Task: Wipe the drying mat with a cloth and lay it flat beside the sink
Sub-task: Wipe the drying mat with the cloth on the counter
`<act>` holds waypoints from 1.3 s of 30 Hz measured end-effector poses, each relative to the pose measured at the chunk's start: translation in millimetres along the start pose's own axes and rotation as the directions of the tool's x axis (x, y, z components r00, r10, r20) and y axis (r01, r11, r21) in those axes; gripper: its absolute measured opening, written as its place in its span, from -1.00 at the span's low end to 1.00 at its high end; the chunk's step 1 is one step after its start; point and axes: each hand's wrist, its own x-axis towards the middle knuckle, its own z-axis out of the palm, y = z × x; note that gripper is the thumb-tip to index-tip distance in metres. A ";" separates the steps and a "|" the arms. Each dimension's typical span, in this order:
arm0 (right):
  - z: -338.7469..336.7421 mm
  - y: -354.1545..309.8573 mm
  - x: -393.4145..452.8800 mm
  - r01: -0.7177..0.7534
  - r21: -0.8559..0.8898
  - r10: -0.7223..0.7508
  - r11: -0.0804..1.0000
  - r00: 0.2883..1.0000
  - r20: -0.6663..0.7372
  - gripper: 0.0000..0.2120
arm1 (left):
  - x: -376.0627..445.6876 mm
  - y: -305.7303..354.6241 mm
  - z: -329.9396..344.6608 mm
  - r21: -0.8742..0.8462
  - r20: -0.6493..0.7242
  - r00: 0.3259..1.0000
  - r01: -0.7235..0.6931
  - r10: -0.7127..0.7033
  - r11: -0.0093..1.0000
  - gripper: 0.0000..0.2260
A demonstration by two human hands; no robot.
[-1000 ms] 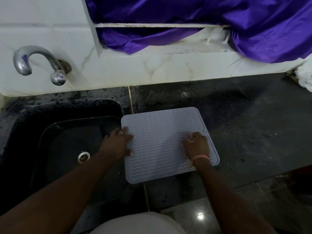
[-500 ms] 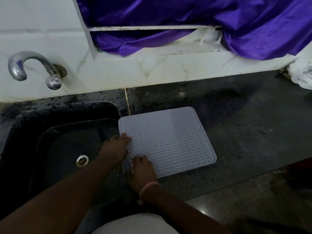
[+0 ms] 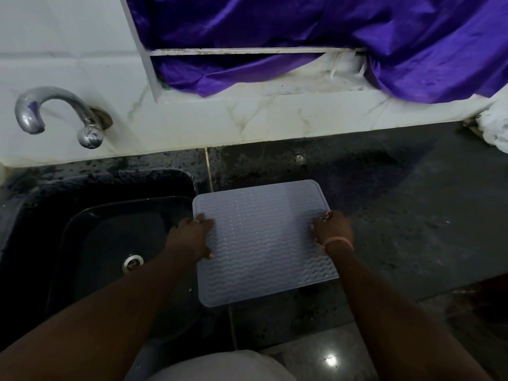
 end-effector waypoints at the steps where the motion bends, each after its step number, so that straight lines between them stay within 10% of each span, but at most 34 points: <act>1: 7.6 -4.0 -2.4 -0.008 0.001 0.008 1.000 1.000 0.010 -0.62 | 0.4 -0.3 2.4 -0.007 -0.005 1.000 0.006 -0.006 1.000 -0.09; 7: 70.4 -55.2 -91.9 0.286 -0.085 -0.280 0.955 0.957 0.076 -0.65 | 0.1 1.3 3.6 -0.007 -0.042 0.998 0.036 -0.037 0.999 -0.10; 14: 99.0 -86.5 -145.4 0.600 0.169 -0.606 0.782 0.669 0.431 -0.71 | 2.4 2.8 2.0 0.046 -0.065 0.997 0.037 -0.034 0.998 -0.13; 18: 60.0 -69.2 -66.2 0.389 0.299 -0.469 0.872 0.838 0.279 -0.81 | 9.3 4.7 -12.8 0.044 -0.061 0.997 0.058 -0.055 0.997 -0.32; 23: 10.7 -30.8 49.8 0.190 -0.071 -0.185 0.979 0.980 0.070 -0.60 | 17.9 13.8 -18.7 0.072 -0.141 0.987 0.093 -0.082 0.993 -0.20; 30: 50.4 -56.4 5.0 0.215 -0.083 -0.215 0.973 0.977 0.014 -0.60 | 23.5 10.3 -14.7 0.025 -0.127 0.988 0.094 -0.090 0.995 -0.18; 35: 95.9 -101.2 -113.3 0.587 -0.164 -0.550 0.793 0.805 0.223 -0.46 | 22.6 7.1 -16.5 0.020 -0.171 0.983 0.067 -0.063 0.998 -0.22; 39: 104.5 -103.4 -116.1 0.694 0.025 -0.634 0.719 0.642 0.431 -0.72 | 24.8 0.4 -18.0 0.030 -0.146 0.989 0.025 -0.020 0.999 -0.24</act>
